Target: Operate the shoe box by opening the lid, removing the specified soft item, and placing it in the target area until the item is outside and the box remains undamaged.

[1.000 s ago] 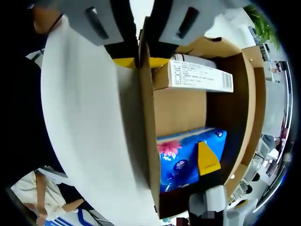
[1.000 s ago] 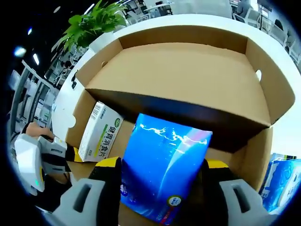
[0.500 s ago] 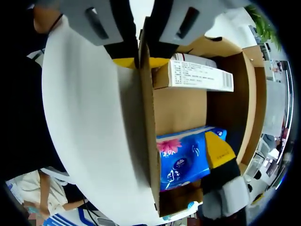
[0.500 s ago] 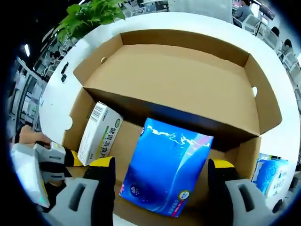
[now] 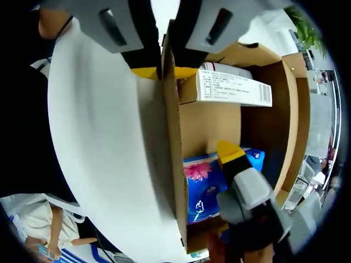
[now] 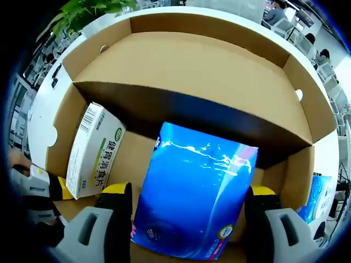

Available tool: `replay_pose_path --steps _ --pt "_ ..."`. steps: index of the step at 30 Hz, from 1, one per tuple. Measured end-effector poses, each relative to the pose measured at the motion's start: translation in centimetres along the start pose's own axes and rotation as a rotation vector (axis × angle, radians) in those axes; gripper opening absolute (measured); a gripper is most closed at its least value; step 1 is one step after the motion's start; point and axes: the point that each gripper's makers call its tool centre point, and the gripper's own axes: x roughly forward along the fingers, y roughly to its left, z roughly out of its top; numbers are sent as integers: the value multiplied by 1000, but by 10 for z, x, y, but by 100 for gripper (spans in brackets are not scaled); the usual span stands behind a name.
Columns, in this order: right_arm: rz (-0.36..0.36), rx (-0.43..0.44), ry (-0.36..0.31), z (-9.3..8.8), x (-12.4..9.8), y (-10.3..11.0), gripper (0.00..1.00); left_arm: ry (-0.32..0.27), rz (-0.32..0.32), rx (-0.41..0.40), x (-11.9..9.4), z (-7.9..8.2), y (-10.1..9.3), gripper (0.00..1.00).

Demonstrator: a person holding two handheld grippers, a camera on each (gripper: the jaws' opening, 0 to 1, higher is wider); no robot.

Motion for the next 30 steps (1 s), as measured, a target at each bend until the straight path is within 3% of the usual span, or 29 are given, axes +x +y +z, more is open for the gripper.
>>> replay_pose_path --steps 6,12,17,26,30 --pt "22 63 -7 5 5 -7 85 -2 3 0 0 0 3 4" --pt "38 37 -9 -5 4 0 86 -2 1 -4 0 1 6 4" --pt "29 34 -14 -13 17 5 93 0 3 -6 0 2 11 4" --pt "10 15 19 -14 17 5 96 4 3 -10 1 1 14 4" --pt "10 17 27 -4 20 1 96 9 8 -10 2 -1 14 4"
